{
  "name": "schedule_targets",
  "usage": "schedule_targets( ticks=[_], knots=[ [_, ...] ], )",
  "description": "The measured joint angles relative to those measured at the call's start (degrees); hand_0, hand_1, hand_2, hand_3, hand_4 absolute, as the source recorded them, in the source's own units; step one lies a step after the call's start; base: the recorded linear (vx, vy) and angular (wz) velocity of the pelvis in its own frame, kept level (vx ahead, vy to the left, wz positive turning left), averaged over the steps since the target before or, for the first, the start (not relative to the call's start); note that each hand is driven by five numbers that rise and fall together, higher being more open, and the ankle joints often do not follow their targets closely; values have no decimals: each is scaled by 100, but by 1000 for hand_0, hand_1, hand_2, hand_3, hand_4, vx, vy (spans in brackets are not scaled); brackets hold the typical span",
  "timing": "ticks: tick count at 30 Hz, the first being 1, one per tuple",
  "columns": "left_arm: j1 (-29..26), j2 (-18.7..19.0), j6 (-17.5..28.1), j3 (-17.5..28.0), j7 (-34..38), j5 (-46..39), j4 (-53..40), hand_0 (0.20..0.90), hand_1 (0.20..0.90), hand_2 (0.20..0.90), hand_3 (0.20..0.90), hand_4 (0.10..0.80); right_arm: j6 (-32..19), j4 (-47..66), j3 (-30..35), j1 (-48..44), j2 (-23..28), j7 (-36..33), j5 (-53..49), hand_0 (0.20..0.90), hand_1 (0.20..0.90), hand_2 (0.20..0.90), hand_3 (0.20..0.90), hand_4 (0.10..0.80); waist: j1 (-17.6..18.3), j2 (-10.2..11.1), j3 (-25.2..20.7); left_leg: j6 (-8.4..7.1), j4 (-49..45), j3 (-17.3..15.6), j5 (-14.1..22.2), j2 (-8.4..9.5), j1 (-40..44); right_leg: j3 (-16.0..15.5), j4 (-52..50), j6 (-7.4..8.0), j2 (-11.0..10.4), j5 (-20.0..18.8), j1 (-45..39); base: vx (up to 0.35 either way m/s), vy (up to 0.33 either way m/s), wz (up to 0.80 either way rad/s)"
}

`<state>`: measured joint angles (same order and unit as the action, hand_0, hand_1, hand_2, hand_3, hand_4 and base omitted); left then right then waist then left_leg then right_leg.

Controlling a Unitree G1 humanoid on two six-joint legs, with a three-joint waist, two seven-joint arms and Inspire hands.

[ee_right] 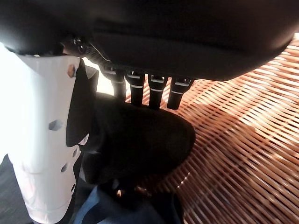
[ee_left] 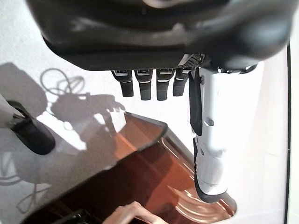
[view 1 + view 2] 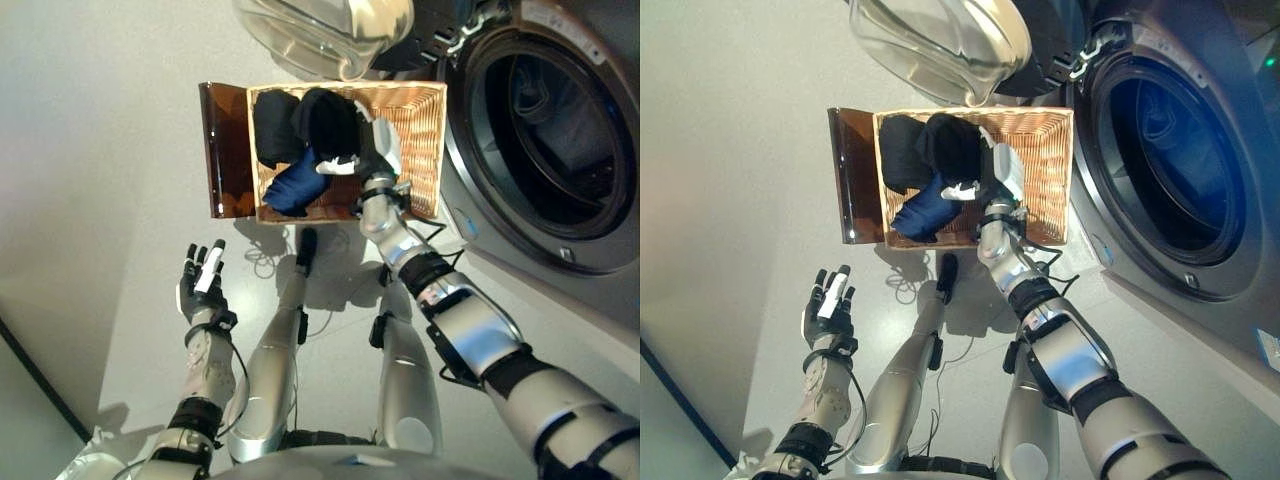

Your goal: Pick up the clothes and place them into the washing machine

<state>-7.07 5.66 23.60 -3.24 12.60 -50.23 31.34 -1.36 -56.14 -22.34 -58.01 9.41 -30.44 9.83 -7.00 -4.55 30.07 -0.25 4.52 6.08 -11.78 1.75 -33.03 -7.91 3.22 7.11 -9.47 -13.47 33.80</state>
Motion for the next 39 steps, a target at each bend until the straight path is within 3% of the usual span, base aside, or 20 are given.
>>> schedule_targets(
  ticks=[15,16,17,18,19,39],
  knots=[
    [20,283,192,-164,18,-3,-453,900,900,900,900,800,-127,-1121,268,-1185,630,-331,-796,900,900,900,900,800,-192,-114,27,-145,0,258,-111,19,-517,-203,-391,-22,-50,158,559,13,16,9],
    [20,295,192,-183,28,-4,-452,900,900,900,900,800,-141,-1197,228,-1238,658,-332,-810,848,848,848,848,763,-194,-126,27,-158,0,305,-122,21,-537,-218,-411,-19,-51,167,578,13,13,7],
    [20,296,192,-192,30,-4,-453,900,900,900,900,800,-142,-1233,232,-1268,725,-335,-817,667,667,667,667,633,-197,-132,27,-163,0,313,-125,20,-539,-227,-415,-20,-51,169,578,14,14,6],
    [20,295,192,-213,38,-5,-453,900,900,900,900,800,-134,-1257,217,-1289,746,-328,-818,313,313,313,313,380,-215,-137,24,-170,0,325,-130,19,-539,-233,-430,-21,-52,175,579,13,18,4],
    [20,296,192,-227,42,-5,-454,900,900,900,900,800,-133,-1303,200,-1313,743,-326,-820,200,200,200,200,300,-221,-143,22,-173,0,338,-132,19,-539,-236,-445,-31,-53,190,583,12,20,4],
    [9,280,190,-323,109,-24,-422,900,900,900,900,800,-109,-1088,272,-1259,841,-317,-1069,200,200,200,200,300,-332,-259,20,-167,-24,253,-185,9,-369,-205,-614,-22,-62,269,501,0,0,0]
  ],
)
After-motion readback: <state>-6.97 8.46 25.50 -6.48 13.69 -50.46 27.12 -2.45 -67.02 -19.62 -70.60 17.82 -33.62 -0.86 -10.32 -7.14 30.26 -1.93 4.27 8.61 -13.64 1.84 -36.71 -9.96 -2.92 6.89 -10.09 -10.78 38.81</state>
